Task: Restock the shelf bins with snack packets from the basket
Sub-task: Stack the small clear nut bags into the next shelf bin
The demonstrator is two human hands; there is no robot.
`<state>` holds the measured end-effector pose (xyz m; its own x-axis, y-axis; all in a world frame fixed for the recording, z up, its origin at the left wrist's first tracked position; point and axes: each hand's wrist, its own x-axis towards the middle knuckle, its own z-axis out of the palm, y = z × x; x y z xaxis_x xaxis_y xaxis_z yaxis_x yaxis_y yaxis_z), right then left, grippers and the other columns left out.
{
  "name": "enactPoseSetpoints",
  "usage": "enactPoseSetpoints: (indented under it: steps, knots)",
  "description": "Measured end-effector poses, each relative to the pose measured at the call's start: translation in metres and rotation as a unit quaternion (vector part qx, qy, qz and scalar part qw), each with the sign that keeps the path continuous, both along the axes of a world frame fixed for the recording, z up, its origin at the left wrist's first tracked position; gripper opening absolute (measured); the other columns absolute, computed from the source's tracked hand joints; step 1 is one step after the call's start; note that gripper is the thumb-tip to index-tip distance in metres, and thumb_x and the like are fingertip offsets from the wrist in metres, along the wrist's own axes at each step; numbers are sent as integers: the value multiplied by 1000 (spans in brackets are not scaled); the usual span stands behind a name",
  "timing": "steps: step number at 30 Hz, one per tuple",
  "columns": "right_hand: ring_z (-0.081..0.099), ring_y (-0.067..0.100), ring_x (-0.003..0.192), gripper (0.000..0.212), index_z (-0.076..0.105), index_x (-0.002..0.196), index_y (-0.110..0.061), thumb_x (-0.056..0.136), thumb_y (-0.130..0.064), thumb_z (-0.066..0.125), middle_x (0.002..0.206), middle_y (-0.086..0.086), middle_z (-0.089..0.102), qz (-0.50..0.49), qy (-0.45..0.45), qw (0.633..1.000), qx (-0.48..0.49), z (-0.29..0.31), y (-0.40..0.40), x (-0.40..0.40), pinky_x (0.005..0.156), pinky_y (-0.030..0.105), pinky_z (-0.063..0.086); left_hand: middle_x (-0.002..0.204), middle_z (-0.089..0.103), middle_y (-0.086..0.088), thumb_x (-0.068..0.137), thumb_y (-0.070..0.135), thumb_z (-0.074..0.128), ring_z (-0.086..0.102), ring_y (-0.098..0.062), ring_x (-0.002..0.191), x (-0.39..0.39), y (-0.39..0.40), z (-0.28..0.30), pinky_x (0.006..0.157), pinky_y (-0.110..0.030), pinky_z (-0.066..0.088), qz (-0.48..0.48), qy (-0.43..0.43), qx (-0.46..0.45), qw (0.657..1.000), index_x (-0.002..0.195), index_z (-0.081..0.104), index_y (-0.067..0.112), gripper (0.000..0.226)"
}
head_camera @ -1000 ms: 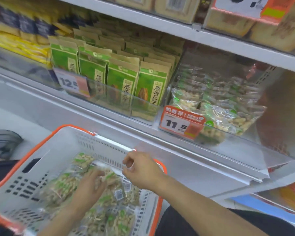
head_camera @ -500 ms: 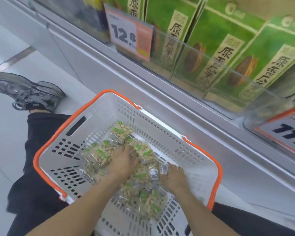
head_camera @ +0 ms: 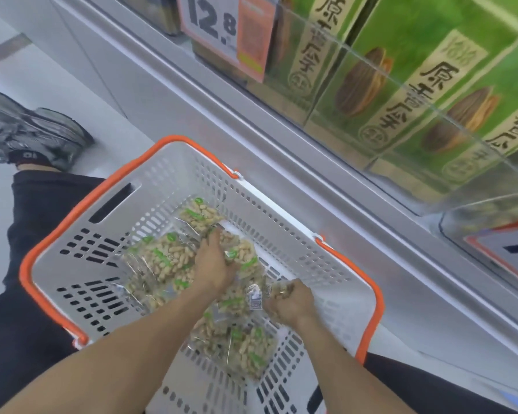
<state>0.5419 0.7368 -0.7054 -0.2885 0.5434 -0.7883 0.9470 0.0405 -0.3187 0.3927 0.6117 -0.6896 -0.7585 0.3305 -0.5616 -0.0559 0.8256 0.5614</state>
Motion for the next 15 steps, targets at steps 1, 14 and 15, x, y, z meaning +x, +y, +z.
enactPoseSetpoints:
  steps: [1, 14, 15]
  knots:
    - [63, 18, 96, 49, 57, 110, -22, 70, -33, 83, 104, -2, 63, 4, 5, 1000, 9, 3, -1, 0, 77, 26, 49, 126, 58, -9, 79, 17, 81, 57, -25, 111, 2, -1, 4, 93, -31, 52, 2, -7, 13, 1000, 146, 35, 13, 81]
    - [72, 12, 70, 46, 56, 111, -18, 76, -14, 86, 91, 2, 73, 60, 212, 975, -30, 156, 7, -47, 62, 27, 57, 122, 54, -33, 86, 34, 75, 55, -46, 117, 0, -51, 98, 96, -50, 50, 178, -120, 260, 941, 126, 54, 1, 56]
    - [71, 12, 73, 47, 58, 111, -17, 74, -16, 87, 90, -2, 71, 125, 215, 969, -1, 179, 7, -54, 65, 27, 57, 123, 55, -31, 87, 35, 73, 56, -44, 117, 0, -54, 107, 96, -47, 50, 180, -131, 267, 938, 132, 49, -1, 63]
